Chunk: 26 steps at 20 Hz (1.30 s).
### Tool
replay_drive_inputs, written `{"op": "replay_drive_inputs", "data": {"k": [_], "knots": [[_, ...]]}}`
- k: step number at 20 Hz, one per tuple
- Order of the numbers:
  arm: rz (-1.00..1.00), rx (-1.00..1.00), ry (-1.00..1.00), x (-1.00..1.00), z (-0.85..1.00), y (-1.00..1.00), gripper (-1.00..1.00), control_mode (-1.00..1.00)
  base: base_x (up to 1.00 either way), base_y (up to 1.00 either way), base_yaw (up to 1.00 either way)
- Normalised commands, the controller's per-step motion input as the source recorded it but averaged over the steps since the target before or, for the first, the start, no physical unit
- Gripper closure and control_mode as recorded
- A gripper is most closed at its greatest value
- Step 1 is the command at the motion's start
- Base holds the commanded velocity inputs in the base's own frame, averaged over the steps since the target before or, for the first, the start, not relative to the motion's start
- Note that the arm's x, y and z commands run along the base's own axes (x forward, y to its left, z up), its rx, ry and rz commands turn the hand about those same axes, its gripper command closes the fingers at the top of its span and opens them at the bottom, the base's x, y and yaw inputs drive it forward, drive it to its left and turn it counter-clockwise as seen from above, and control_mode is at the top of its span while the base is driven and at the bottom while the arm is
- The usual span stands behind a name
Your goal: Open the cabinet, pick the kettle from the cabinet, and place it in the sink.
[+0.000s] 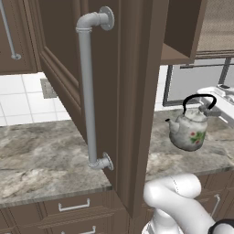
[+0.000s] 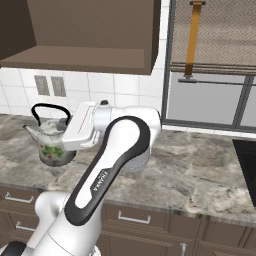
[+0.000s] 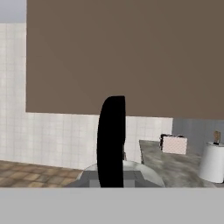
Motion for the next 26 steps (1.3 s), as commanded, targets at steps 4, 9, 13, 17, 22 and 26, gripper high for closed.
{"op": "replay_drive_inputs", "data": {"k": [4, 9, 13, 17, 22, 26], "knots": [[0.00, 0.00, 0.00, 0.00, 0.00, 0.00, 1.00, -1.00, 0.00, 0.00, 0.00], [0.00, 0.00, 0.00, 0.00, 0.00, 0.00, 1.00, -1.00, 0.00, 0.00, 0.00], [0.00, 0.00, 0.00, 0.00, 0.00, 0.00, 1.00, -1.00, 0.00, 0.00, 0.00], [0.00, 0.00, 0.00, 0.00, 0.00, 0.00, 1.00, -1.00, 0.00, 0.00, 0.00], [0.00, 0.00, 0.00, 0.00, 0.00, 0.00, 1.00, -1.00, 0.00, 0.00, 0.00], [0.00, 0.00, 0.00, 0.00, 0.00, 0.00, 1.00, -1.00, 0.00, 0.00, 0.00]]}}
